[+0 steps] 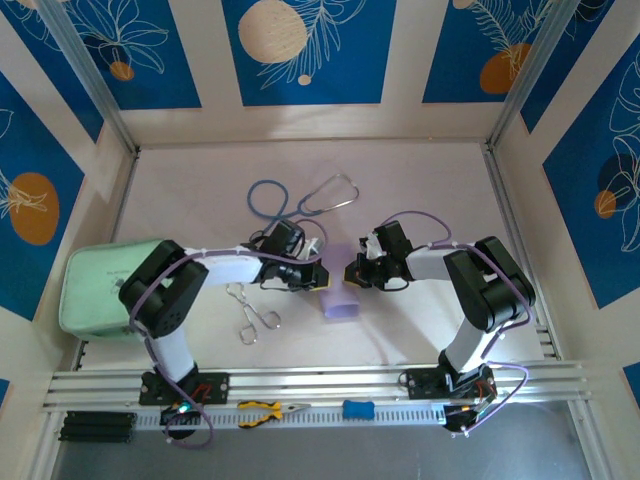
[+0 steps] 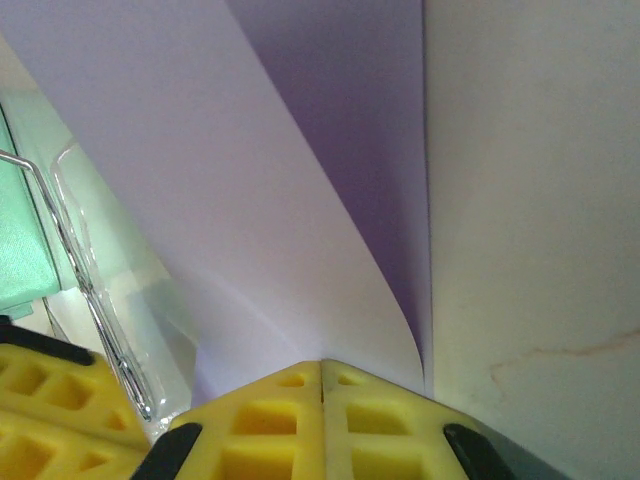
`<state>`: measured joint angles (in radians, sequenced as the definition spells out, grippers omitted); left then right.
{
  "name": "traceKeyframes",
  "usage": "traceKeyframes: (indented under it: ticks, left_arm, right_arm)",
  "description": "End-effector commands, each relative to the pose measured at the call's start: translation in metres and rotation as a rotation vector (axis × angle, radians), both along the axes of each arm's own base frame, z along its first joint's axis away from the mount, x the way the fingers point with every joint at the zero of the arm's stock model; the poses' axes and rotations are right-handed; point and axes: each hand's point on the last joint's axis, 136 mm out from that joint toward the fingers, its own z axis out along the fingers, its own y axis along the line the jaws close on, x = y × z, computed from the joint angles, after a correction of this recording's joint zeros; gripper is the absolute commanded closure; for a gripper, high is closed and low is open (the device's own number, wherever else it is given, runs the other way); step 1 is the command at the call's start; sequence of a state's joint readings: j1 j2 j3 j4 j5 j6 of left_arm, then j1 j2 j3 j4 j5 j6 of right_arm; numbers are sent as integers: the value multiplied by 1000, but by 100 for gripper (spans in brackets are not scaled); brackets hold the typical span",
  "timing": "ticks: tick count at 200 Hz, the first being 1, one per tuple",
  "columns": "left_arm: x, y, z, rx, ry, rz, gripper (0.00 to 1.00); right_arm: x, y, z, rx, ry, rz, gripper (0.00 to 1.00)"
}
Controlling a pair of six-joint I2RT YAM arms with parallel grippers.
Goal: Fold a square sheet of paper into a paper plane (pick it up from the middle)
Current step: Fold the square sheet of paper in half at the center of the table.
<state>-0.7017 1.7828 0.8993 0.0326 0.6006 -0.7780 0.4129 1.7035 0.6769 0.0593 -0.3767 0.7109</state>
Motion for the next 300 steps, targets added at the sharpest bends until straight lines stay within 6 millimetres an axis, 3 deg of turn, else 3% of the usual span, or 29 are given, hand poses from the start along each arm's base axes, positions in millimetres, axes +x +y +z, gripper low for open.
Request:
traceKeyframes:
  ticks: [1,38,66,84,124,145,192,257,278,300]
  left_arm:
    - [-11,10,-22,58,50,2,97]
    - [-29,37,-50,182,62,-18,97]
    - [-34,48,-54,230,50,-31,97]
    - [-30,41,-43,188,39,-26,97]
    - [-13,13,4,38,-6,-2,96]
    - [-12,1,13,-3,5,-4,97]
    - [-32,-2,-10,37,56,-32,97]
    - [-67,37,-53,163,139,-25,97]
    - [-70,40,-50,167,132,-31,97]
    - [-63,27,-26,97,86,-34,96]
  right_arm:
    - [-27,-33,-45,-199,121,-49,100]
    - [-27,-34,-45,-201,119,-51,100]
    - [-28,-33,-45,-201,120,-49,100]
    - [-27,-33,-44,-200,116,-50,100]
    - [-28,-34,-44,-203,117,-51,100]
    - [-28,-34,-44,-204,116,-52,100]
    - [-28,-34,-43,-204,114,-52,100]
    - [-29,-35,-44,-206,116,-54,100]
    - [-29,-35,-43,-206,114,-53,100]
    - [-29,-35,-43,-204,114,-53,100]
